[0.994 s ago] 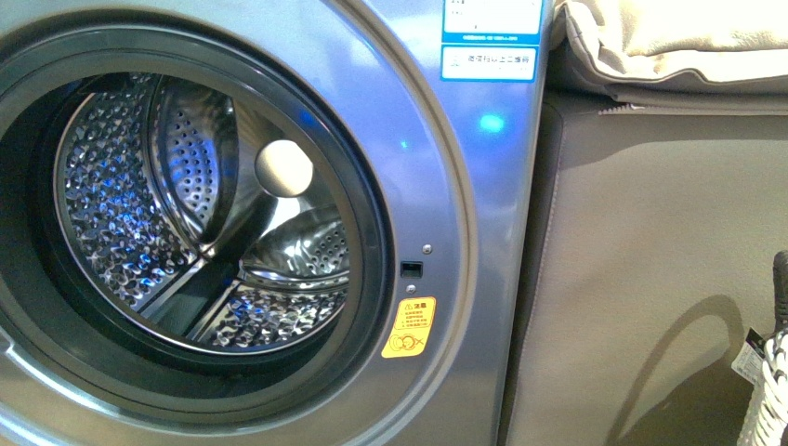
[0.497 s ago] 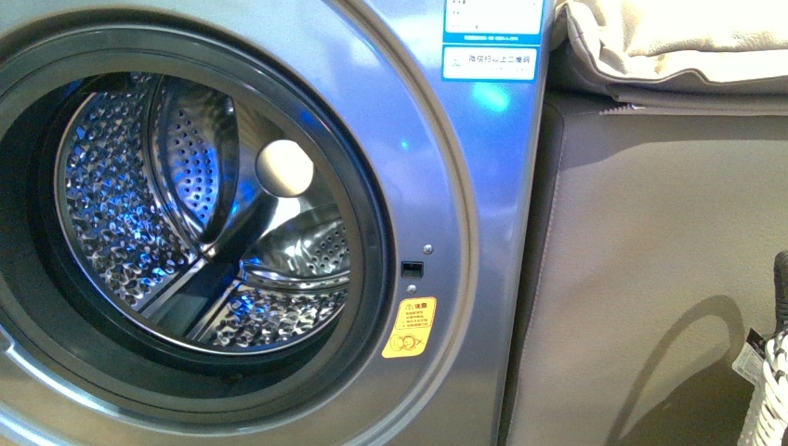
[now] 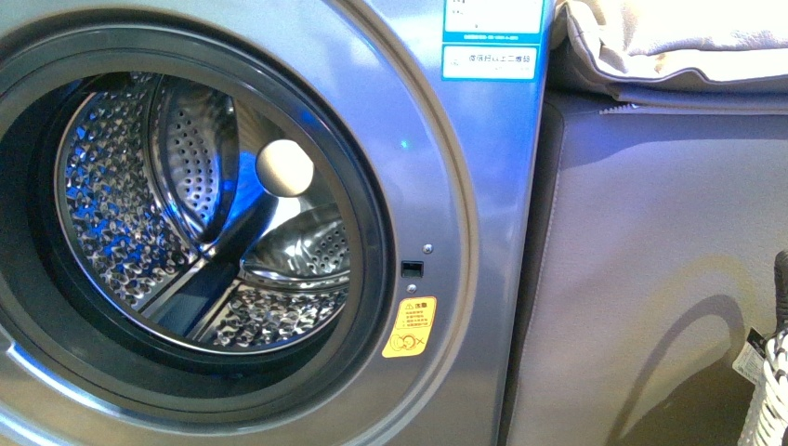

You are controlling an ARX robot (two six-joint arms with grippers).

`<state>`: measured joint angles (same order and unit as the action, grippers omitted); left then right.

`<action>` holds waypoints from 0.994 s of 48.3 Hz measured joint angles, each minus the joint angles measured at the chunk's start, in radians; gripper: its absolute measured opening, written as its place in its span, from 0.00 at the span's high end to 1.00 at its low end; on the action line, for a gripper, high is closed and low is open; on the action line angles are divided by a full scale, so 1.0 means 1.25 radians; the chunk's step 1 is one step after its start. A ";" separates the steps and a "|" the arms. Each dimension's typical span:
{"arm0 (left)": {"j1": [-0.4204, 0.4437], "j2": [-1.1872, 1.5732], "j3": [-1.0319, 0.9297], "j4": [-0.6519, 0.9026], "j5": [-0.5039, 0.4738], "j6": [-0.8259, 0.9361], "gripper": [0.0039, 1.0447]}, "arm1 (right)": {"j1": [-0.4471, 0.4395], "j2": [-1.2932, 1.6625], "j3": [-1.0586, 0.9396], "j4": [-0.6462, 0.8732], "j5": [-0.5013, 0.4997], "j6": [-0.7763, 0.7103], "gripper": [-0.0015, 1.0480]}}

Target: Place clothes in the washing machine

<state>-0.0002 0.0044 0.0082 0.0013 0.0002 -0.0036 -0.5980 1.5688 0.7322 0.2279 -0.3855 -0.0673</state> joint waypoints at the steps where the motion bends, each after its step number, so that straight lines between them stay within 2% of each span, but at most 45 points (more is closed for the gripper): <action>1: 0.000 0.000 0.000 0.000 0.000 0.000 0.06 | 0.000 0.012 0.005 -0.003 0.002 -0.001 0.07; 6: 0.000 0.000 0.000 0.000 0.000 0.000 0.06 | -0.001 0.152 0.041 0.002 0.051 -0.022 0.07; 18: 0.000 0.000 0.000 0.000 0.000 0.000 0.06 | -0.009 0.460 0.084 0.123 0.143 -0.055 0.07; 32: 0.000 0.000 0.000 0.000 0.000 0.000 0.06 | -0.043 0.668 0.109 0.215 0.165 -0.098 0.07; 48: 0.000 0.000 0.000 0.000 0.000 0.000 0.06 | -0.071 0.782 0.130 0.257 0.193 -0.129 0.07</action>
<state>-0.0002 0.0044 0.0082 0.0013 0.0002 -0.0040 -0.6865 2.5458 0.8944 0.5491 -0.1440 -0.2291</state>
